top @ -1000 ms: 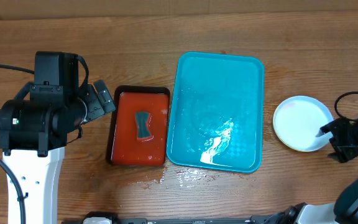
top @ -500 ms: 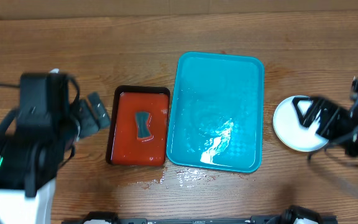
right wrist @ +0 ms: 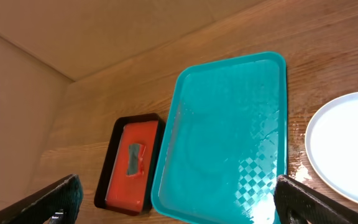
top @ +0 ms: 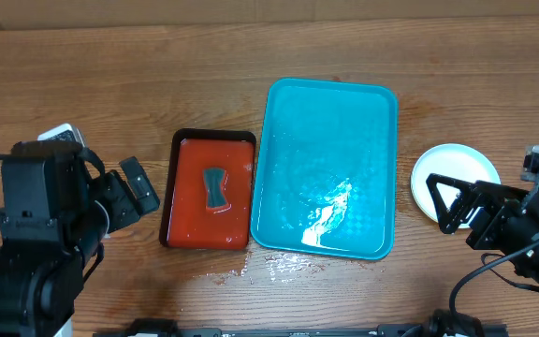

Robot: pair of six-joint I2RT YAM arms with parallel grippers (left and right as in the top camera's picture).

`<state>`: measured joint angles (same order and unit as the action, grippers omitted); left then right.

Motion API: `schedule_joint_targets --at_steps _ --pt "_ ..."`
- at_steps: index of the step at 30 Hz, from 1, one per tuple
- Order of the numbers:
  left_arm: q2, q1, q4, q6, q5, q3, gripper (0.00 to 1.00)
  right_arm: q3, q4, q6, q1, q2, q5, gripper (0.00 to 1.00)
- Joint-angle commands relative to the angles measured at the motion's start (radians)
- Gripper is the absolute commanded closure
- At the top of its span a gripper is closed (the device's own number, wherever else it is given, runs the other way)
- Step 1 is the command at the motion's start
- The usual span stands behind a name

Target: Clean dirty plates on tray and stack at the side

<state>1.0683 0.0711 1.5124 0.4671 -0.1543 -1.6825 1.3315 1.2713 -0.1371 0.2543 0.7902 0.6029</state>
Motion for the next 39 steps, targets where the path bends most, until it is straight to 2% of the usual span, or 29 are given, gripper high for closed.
schedule_joint_targets --at_steps 1,7,11,16,20,26,30,33,37,39 --pt "0.005 -0.005 -0.001 -0.018 -0.002 -0.015 0.0 0.003 -0.005 0.008 -0.068 -0.009 -0.027 0.0" --pt "0.011 -0.005 -0.001 -0.018 -0.002 -0.015 0.0 0.002 0.023 0.019 -0.198 -0.074 -0.092 0.0" --pt "0.016 -0.005 -0.001 -0.018 -0.002 -0.015 0.0 -0.064 -0.136 0.061 -0.241 -0.16 -0.187 0.0" --pt "0.025 -0.005 -0.001 -0.018 -0.002 -0.015 0.0 -0.327 -0.436 0.225 -0.301 -0.301 -0.193 0.0" --pt "0.036 -0.005 -0.001 -0.018 -0.002 -0.015 0.0 -0.587 -0.646 0.235 -0.313 -0.411 -0.191 0.0" --pt "0.055 -0.005 -0.001 -0.018 -0.002 -0.015 0.0 -0.894 -0.863 0.235 -0.313 -0.549 -0.191 0.0" --pt "0.068 -0.005 -0.001 -0.018 -0.002 -0.015 0.0 -1.069 -1.011 0.183 -0.316 -0.642 -0.194 0.0" --pt "0.08 -0.005 -0.001 -0.018 -0.002 -0.015 0.0 -1.187 -1.101 0.085 -0.32 -0.724 -0.231 0.0" --pt "0.1 -0.005 -0.001 -0.018 -0.002 -0.015 0.0 -1.3 -1.17 -0.067 -0.327 -0.787 -0.324 0.0" --pt "0.111 -0.005 -0.001 -0.018 -0.002 -0.015 0.0 -1.324 -1.218 -0.072 -0.34 -0.788 -0.361 0.0"
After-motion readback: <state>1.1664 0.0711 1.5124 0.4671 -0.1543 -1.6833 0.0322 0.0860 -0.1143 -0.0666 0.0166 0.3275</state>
